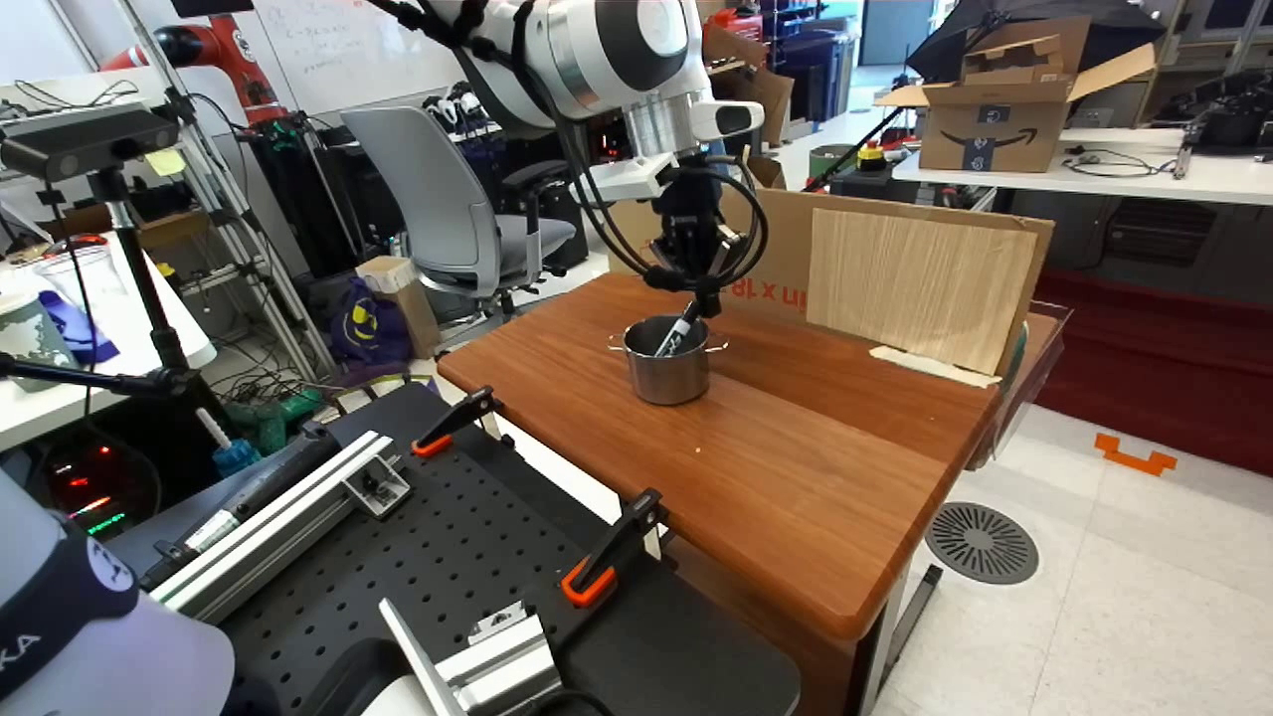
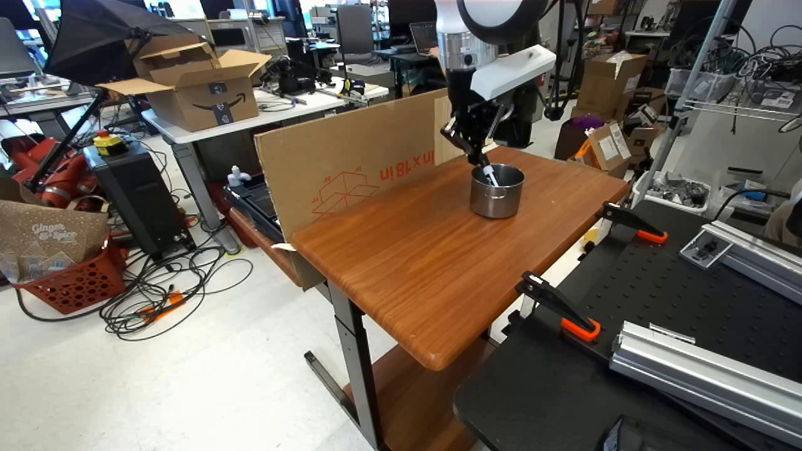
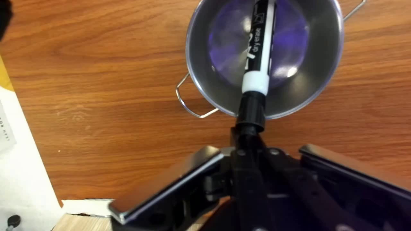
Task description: Move marker from the silver bowl to the table
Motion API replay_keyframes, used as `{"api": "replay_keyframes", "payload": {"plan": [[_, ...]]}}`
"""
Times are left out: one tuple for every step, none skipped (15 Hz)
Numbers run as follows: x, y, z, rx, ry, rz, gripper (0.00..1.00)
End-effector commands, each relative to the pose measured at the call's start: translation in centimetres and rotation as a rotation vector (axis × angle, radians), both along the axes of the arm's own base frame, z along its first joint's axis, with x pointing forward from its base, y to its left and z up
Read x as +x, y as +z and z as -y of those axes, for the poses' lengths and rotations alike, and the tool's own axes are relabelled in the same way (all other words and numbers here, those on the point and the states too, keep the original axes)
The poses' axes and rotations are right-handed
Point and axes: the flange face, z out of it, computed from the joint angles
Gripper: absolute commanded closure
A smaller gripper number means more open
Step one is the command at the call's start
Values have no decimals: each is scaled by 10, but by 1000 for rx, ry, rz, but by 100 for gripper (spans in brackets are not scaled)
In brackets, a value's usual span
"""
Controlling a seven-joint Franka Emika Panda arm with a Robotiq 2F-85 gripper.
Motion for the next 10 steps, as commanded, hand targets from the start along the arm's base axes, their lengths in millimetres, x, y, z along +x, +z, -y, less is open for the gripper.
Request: {"api": "replay_keyframes", "payload": {"plan": [[4,-2,0,-14,-15,2,100],[4,-1,1,-14,-16,1,100],[4,-1,1,-13,-18,1,100],[4,-1,2,-13,-19,1,100],[3,0,3,-19,-18,-1,94],[2,0,4,-20,-19,-2,73],[1,0,4,-19,-16,1,66],[0,0,5,-18,-16,1,60],[-1,0,5,-10,-17,3,52],[-2,0,5,-4,-18,4,45]]}}
